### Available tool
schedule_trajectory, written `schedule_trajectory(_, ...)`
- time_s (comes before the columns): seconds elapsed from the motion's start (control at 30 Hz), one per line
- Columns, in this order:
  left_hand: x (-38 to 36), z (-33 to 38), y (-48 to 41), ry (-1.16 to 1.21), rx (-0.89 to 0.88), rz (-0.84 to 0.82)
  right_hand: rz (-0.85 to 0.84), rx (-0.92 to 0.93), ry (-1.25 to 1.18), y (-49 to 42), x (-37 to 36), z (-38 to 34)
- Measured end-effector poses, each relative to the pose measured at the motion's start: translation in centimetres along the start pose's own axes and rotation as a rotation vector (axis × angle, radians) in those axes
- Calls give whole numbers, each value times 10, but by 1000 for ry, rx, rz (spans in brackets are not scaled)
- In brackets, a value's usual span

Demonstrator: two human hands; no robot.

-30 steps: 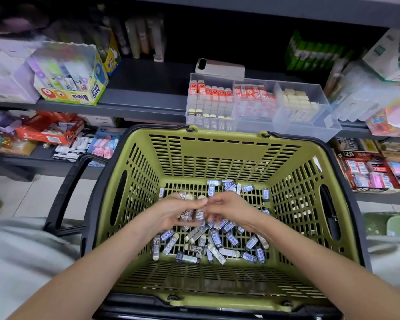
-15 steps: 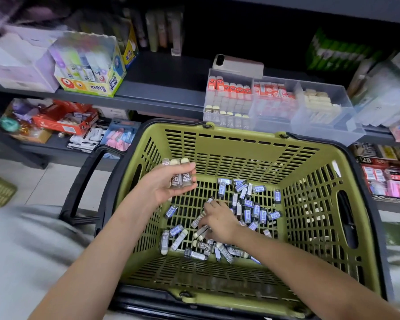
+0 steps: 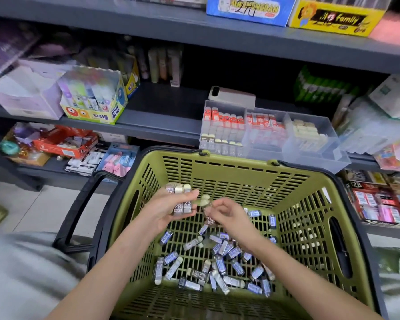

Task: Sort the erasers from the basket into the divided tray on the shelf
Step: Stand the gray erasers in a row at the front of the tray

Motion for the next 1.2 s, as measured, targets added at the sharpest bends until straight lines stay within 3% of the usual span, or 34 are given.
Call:
schedule_trajectory(0.27,-39,32,14,-7,-169,-192,209,296,8,20,26,-86)
schedule_trajectory(0.4,-51,54,17,-35,-269,-212,155,223,-180,16,43,-106)
schedule_trajectory(0.6,-63,74,3,163,-83,-142,63,84,-292,-13,57,-126)
schedule_trajectory(0.73,-57,90,-7,214,-133,-116,90,93,-283,-40,72,-142)
schedule_trajectory(0.9,-38,107,-24,290,-233,-58,260,100,47,-81,87,-154)
schedule_trajectory(1.2,-26,109,-49,418,-267,-22,284,52,651,-119,64,-153)
Point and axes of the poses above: each hand's wrist, its own y-axis away from the middle knuckle, its own x-axis out of the back of the hand, z = x × y, the point moved 2 cm from there along -y, towards the middle knuckle, and after that the axes turned 5 degrees about z, right-handed, at the moved point
